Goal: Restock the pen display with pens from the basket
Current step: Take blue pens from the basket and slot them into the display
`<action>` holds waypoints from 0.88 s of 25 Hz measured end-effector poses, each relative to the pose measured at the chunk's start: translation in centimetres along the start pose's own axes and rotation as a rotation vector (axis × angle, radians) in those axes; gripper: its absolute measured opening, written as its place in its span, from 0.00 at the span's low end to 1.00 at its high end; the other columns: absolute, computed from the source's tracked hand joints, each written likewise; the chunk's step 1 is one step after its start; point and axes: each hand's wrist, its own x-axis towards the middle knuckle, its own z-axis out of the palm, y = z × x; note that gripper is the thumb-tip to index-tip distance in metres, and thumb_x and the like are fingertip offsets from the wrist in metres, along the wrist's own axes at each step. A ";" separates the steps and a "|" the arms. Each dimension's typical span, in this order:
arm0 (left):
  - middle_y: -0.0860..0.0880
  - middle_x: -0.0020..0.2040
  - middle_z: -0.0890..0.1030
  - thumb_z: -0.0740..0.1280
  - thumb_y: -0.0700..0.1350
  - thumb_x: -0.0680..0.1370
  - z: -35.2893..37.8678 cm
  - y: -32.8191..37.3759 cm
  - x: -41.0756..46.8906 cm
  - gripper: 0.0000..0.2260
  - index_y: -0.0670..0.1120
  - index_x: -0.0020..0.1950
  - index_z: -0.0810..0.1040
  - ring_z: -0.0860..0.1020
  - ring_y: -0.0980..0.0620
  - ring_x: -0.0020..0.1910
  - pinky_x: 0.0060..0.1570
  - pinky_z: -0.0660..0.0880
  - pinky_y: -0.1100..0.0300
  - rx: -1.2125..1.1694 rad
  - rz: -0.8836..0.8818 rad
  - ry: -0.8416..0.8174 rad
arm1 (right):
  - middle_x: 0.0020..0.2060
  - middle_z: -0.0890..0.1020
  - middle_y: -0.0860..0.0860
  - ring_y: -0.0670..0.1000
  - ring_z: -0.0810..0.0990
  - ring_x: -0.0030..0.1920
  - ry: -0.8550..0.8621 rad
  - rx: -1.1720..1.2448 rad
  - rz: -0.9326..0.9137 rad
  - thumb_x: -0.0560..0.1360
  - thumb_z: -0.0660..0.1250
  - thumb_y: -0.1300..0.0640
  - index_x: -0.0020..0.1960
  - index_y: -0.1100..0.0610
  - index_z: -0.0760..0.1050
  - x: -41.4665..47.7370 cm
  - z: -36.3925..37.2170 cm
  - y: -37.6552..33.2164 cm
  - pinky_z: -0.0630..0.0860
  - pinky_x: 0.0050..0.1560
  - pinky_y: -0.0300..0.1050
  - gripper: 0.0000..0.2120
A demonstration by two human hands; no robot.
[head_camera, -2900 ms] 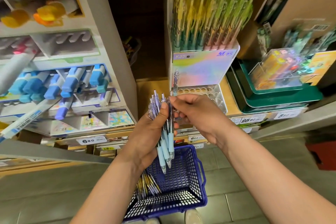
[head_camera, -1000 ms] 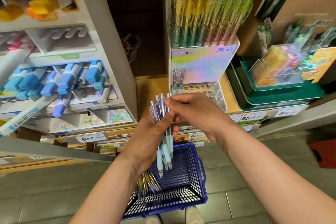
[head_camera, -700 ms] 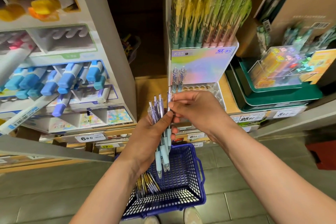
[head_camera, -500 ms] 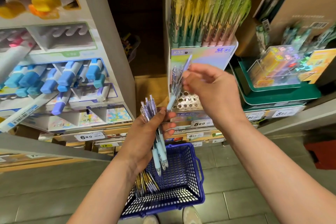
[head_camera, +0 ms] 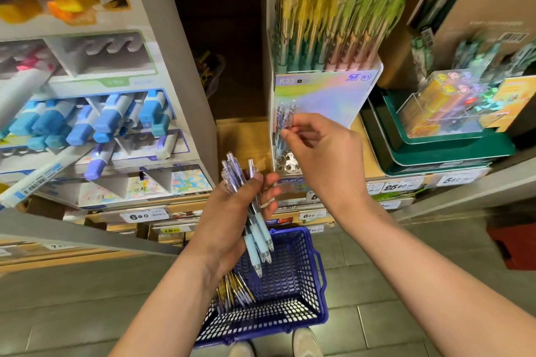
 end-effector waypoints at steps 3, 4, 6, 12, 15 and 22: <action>0.43 0.59 0.86 0.68 0.44 0.81 -0.1 0.0 0.0 0.07 0.48 0.56 0.84 0.85 0.50 0.50 0.49 0.83 0.57 -0.006 0.022 0.007 | 0.39 0.86 0.47 0.44 0.84 0.39 -0.027 -0.092 -0.006 0.75 0.75 0.56 0.51 0.56 0.84 -0.1 0.4 0.5 0.82 0.45 0.41 0.06; 0.44 0.59 0.86 0.68 0.45 0.81 0.0 0.0 0.0 0.07 0.50 0.54 0.85 0.85 0.50 0.49 0.48 0.83 0.57 -0.002 0.024 0.003 | 0.39 0.86 0.47 0.44 0.84 0.39 -0.024 -0.113 -0.009 0.75 0.75 0.55 0.50 0.56 0.84 -0.1 0.5 0.5 0.82 0.45 0.42 0.06; 0.44 0.57 0.86 0.68 0.45 0.81 0.2 0.0 0.0 0.07 0.49 0.56 0.85 0.84 0.50 0.46 0.45 0.82 0.58 0.011 0.028 -0.014 | 0.39 0.86 0.47 0.44 0.84 0.39 -0.049 -0.134 0.026 0.75 0.75 0.54 0.50 0.55 0.83 -0.1 0.4 0.4 0.82 0.45 0.41 0.07; 0.46 0.45 0.81 0.68 0.49 0.81 0.3 -0.3 0.2 0.11 0.43 0.58 0.82 0.76 0.53 0.37 0.39 0.75 0.61 0.052 0.060 -0.064 | 0.38 0.85 0.41 0.38 0.83 0.42 -0.481 0.147 0.411 0.76 0.70 0.43 0.49 0.46 0.85 -2.3 -0.2 0.3 0.77 0.46 0.34 0.09; 0.47 0.39 0.79 0.68 0.53 0.81 0.2 -0.2 0.1 0.12 0.46 0.53 0.85 0.75 0.54 0.35 0.38 0.75 0.62 0.048 0.032 -0.062 | 0.45 0.87 0.40 0.39 0.85 0.48 -0.594 0.289 0.488 0.76 0.72 0.44 0.55 0.44 0.84 -2.7 -0.6 0.2 0.80 0.58 0.45 0.10; 0.44 0.41 0.83 0.67 0.56 0.81 0.4 0.0 -0.1 0.15 0.46 0.50 0.87 0.81 0.52 0.39 0.44 0.80 0.60 0.073 -0.010 -0.029 | 0.36 0.86 0.52 0.49 0.86 0.37 -0.569 0.433 0.566 0.77 0.72 0.52 0.54 0.48 0.83 -2.9 -0.9 -0.2 0.82 0.53 0.46 0.06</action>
